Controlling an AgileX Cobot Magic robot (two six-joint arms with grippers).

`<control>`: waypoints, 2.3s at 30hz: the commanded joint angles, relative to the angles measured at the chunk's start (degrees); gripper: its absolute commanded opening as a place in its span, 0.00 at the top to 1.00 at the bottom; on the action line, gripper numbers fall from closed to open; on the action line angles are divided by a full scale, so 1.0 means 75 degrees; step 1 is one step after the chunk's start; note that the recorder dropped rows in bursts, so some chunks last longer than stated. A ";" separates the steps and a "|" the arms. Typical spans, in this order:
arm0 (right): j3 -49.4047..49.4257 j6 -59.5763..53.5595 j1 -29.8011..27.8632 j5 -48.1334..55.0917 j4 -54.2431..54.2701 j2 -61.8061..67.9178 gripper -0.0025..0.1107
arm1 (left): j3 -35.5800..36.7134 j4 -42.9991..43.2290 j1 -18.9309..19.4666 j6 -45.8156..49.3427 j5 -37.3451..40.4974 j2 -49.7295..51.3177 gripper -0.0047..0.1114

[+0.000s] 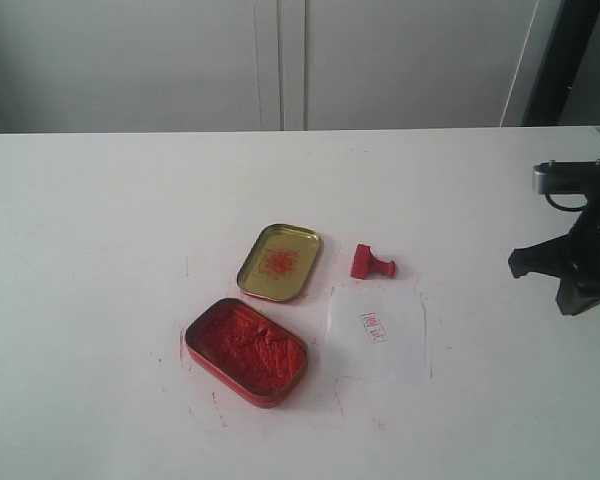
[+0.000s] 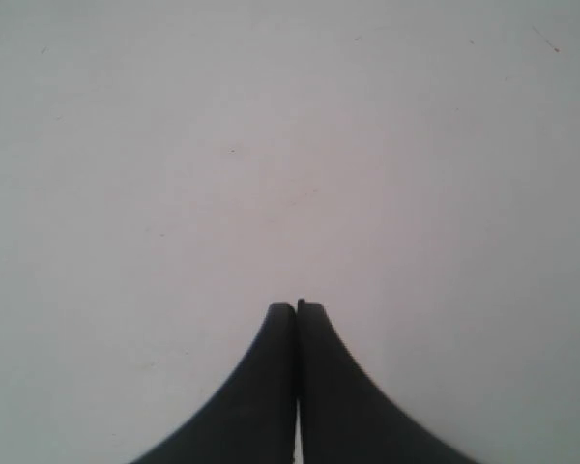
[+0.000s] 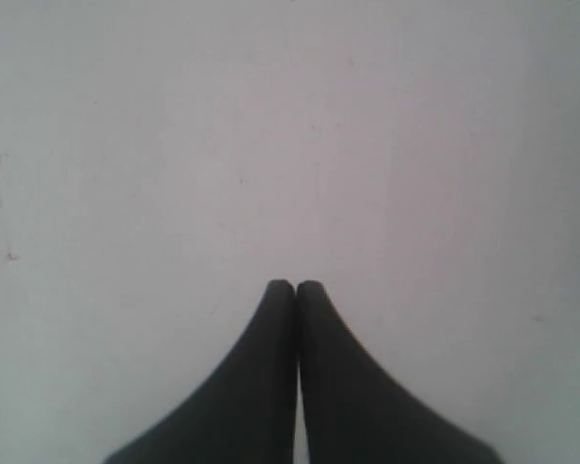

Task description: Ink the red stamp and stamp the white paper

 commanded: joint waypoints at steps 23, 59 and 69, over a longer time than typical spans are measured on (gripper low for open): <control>0.1355 0.0073 -0.0025 -0.1422 -0.0098 -0.3839 0.98 | 0.0057 -0.0023 -0.0073 -0.0023 -0.0001 -0.0031 0.96; 0.4733 -0.0155 -0.0025 -0.3225 -0.0131 -1.1514 0.98 | 0.0057 -0.0023 -0.0073 -0.0023 -0.0001 -0.0031 0.96; 0.5120 -0.0155 -0.0025 -0.4065 -0.0131 -1.1514 0.98 | 0.0057 -0.0023 -0.0073 -0.0023 -0.0001 -0.0031 0.96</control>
